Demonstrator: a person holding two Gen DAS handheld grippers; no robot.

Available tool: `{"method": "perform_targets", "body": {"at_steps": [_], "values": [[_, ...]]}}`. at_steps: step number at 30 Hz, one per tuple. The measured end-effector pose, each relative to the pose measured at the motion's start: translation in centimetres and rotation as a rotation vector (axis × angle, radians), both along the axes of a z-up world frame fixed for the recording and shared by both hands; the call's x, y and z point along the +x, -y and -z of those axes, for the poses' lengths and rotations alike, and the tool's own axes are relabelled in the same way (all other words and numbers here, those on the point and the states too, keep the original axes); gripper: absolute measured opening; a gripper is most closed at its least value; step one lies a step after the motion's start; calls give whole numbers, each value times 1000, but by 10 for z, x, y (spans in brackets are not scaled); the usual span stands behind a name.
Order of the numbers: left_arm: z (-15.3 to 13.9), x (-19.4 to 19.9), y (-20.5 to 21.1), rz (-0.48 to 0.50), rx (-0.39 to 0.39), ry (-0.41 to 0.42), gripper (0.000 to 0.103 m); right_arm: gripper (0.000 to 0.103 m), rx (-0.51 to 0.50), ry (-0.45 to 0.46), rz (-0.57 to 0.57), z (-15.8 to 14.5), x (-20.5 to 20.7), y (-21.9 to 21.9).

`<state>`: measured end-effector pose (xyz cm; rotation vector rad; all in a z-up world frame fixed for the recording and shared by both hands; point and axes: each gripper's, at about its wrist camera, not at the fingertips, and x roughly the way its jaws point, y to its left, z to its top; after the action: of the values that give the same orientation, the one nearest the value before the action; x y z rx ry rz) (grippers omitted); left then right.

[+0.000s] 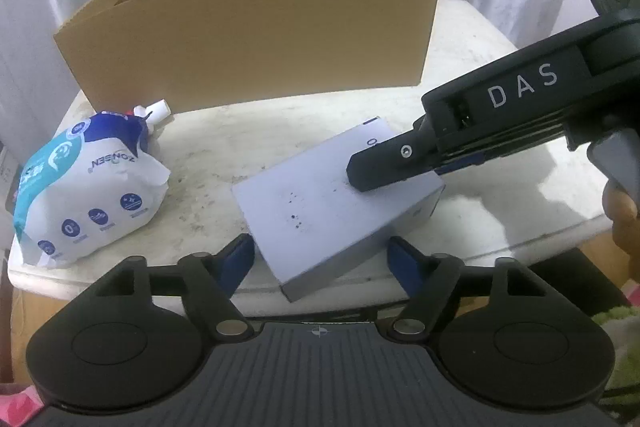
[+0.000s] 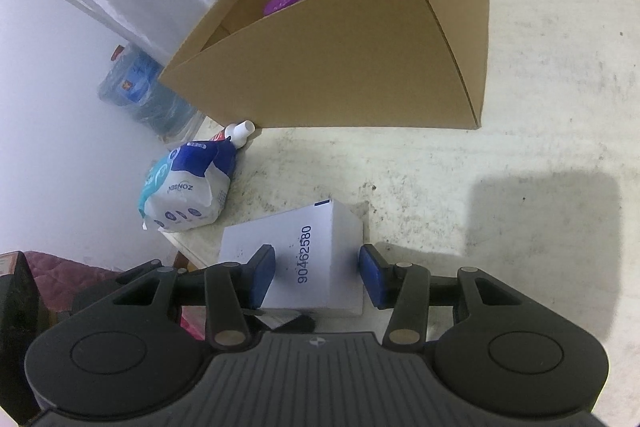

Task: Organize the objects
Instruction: 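Lift the white box with the right gripper off the table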

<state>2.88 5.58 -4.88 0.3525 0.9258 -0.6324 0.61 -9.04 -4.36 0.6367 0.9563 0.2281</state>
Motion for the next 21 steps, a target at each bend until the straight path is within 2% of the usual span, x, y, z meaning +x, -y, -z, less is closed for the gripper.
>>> {"method": "perform_targets", "body": {"at_steps": [11,21], "values": [[-1,-6,0,-15,0,-11,75,51,-19,3,-7,-3,-4,-3],[1,-3,1,-30,-4,-26,80,52,13,-1,3,2,-4,0]]}}
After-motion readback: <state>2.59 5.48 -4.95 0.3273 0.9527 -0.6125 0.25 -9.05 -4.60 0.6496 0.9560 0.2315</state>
